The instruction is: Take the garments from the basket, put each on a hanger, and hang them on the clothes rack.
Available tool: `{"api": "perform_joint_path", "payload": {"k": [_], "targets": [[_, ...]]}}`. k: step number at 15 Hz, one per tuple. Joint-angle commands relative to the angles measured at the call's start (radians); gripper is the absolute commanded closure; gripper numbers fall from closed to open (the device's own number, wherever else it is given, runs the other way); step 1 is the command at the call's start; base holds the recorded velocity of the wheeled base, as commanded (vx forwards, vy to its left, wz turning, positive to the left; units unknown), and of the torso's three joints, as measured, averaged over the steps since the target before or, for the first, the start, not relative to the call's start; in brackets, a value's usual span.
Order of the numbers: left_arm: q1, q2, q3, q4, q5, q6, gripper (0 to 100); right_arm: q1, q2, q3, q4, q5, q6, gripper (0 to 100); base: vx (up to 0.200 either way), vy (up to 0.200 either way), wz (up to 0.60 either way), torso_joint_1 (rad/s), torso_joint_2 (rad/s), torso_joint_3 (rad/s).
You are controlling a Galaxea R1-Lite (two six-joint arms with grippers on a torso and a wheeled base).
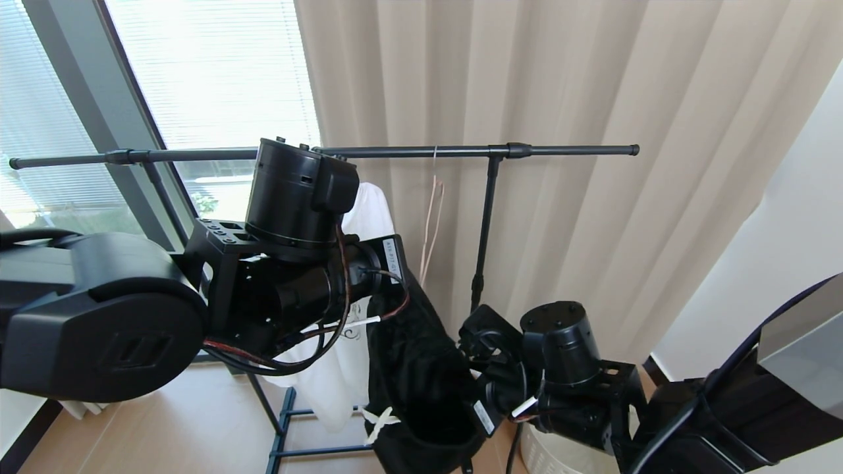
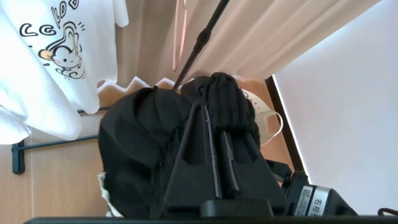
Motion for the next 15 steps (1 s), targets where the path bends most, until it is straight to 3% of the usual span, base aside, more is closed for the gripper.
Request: {"api": "perform_joint_path", "payload": {"k": [1,6,7,9,11,12,15], "targets": [[0.001,-0.001,0.010,0.001,0.000,0.002,100,-0.067,-0.020,-0.018,0.000,-0.023,-0.015,100,0.000,0.000,0.00,0.000,0.00,0.000],[0.016,0.003,0.060,0.001,-0.017,0.072,100,-0.186,-0.158,-0.054,0.015,-0.089,-0.059,100,0.000,0.000,0.00,0.000,0.00,0.000],[0.021,0.006,0.072,0.001,-0.037,0.103,100,-0.194,-0.185,-0.071,0.029,-0.129,-0.061,100,0.000,0.000,0.00,0.000,0.00,0.000],[0.030,0.003,0.077,0.017,-0.065,0.183,100,-0.194,-0.221,-0.138,0.146,-0.282,-0.064,100,0.000,0.000,0.00,0.000,0.00,0.000],[0.030,0.000,0.057,0.052,-0.072,0.216,100,-0.174,-0.241,-0.179,0.221,-0.374,-0.064,100,0.000,0.000,0.00,0.000,0.00,0.000],[0.033,0.000,0.023,0.092,-0.109,0.239,100,-0.122,-0.270,-0.242,0.328,-0.520,-0.062,100,0.000,0.000,0.00,0.000,0.00,0.000],[0.033,0.000,-0.007,0.126,-0.123,0.261,100,-0.073,-0.287,-0.314,0.420,-0.580,-0.036,100,0.000,0.000,0.00,0.000,0.00,0.000]]}}
